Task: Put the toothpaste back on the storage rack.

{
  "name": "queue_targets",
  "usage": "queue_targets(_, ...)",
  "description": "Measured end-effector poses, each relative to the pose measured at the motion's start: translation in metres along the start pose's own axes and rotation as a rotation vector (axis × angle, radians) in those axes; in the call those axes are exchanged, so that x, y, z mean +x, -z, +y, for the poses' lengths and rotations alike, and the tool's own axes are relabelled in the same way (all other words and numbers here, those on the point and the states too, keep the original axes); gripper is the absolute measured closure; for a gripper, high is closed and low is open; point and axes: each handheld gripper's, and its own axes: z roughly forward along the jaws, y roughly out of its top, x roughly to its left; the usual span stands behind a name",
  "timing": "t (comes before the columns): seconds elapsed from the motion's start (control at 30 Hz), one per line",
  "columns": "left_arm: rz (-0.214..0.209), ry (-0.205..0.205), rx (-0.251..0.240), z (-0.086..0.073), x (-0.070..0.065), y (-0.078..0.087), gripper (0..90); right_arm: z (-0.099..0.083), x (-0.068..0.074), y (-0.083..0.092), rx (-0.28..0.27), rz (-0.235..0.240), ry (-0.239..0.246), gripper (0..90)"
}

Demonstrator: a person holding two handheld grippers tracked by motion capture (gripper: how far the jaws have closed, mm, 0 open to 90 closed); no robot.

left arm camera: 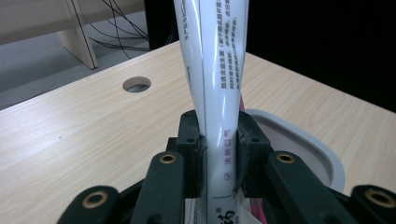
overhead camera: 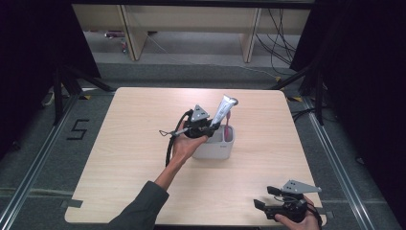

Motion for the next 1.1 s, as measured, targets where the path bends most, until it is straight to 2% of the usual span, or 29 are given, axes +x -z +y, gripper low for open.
queue_targets(0.17,0.011,-0.020,0.022,-0.002,-0.001,0.000,74.3,0.000,0.000,0.000,0.000,-0.001,-0.002,22.0)
queue_targets(0.23,0.014,-0.038,0.046,-0.004,-0.002,-0.001,74.3,0.000,0.000,0.000,0.001,0.005,-0.006,22.0)
queue_targets(0.33,0.012,-0.036,0.062,-0.007,-0.001,-0.001,74.2,0.000,0.000,0.000,-0.002,-0.002,0.001,22.0)
queue_targets(0.4,0.004,-0.049,0.065,-0.009,0.000,-0.001,73.9,0.000,0.000,0.000,0.005,-0.003,-0.002,22.0)
queue_targets(0.47,0.011,-0.038,0.060,-0.009,-0.001,-0.001,73.9,0.000,0.000,0.000,0.001,0.000,-0.004,22.0)
queue_targets(0.6,0.005,-0.046,0.061,-0.009,-0.003,-0.001,73.4,0.000,-0.001,-0.001,-0.008,0.002,-0.003,22.1)
queue_targets(0.67,0.015,-0.075,0.074,-0.008,-0.005,0.000,73.2,0.000,-0.001,0.001,0.005,-0.014,0.004,22.1)
queue_targets(0.77,0.010,-0.081,0.087,-0.007,-0.008,0.000,73.0,0.000,-0.001,0.000,-0.003,-0.001,-0.005,22.1)
queue_targets(0.8,0.005,-0.068,0.077,-0.007,-0.009,0.000,72.5,0.000,-0.001,0.000,-0.011,0.000,0.001,22.1)
queue_targets(0.9,0.009,-0.097,0.093,-0.004,-0.010,0.003,70.9,0.000,-0.001,0.000,-0.008,0.002,-0.005,22.1)
queue_targets(0.93,0.012,-0.097,0.096,-0.003,-0.010,0.003,70.8,0.000,-0.001,0.001,0.007,-0.014,0.001,22.1)
queue_targets(1.0,0.008,-0.088,0.108,-0.002,-0.009,0.005,70.8,-0.001,-0.001,-0.002,-0.007,0.001,-0.005,22.1)
queue_targets(1.03,0.008,-0.073,0.092,-0.002,-0.009,0.004,70.4,-0.001,-0.001,-0.001,-0.009,0.008,-0.005,22.0)
queue_targets(1.1,0.011,-0.073,0.092,-0.001,-0.009,0.006,69.8,-0.001,-0.001,-0.001,-0.012,0.003,0.000,22.0)
